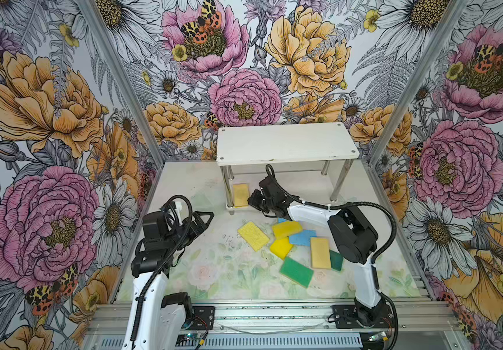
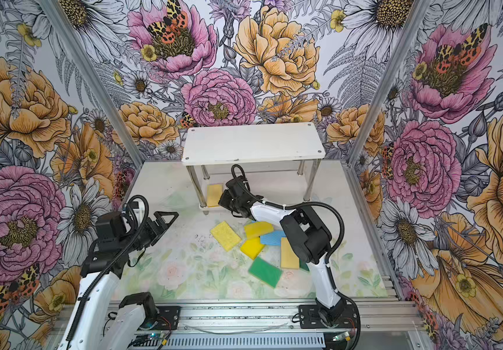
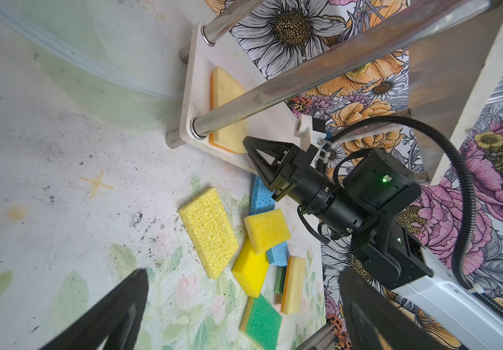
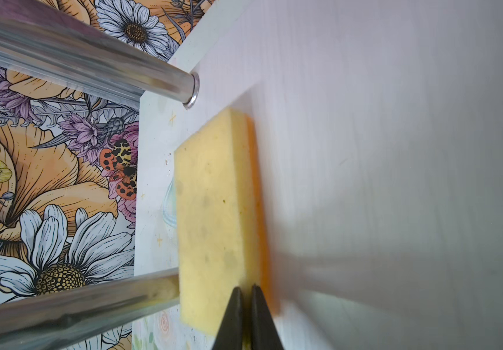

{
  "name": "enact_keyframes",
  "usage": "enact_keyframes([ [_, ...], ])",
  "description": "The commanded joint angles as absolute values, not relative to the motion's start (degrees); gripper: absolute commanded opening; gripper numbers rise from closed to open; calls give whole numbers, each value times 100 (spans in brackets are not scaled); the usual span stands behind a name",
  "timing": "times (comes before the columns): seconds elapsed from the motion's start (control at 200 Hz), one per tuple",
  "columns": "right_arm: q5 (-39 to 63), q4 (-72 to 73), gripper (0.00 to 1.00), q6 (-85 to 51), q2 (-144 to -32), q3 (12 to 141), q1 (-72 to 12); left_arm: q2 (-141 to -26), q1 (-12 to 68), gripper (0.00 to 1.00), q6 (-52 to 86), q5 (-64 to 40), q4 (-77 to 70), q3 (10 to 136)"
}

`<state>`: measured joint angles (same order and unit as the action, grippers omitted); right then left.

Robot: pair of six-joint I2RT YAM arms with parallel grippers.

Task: Arrange cleaning sponges on a shelf
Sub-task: Place the cleaning sponge at the shelf.

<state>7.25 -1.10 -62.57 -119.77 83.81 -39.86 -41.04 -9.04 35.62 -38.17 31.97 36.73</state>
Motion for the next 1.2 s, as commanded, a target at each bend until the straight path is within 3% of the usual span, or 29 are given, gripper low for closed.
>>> enact_keyframes([
  [0.0, 618, -35, 12, -6293, -11933, 8306, -4025, -4111, -958, 99, 3453, -3929, 3165, 3665],
  [1.196, 593, -107, 59, -6109, -11550, 8264, -4079, -4157, -973, 99, 3452, -4001, 3166, 3665],
])
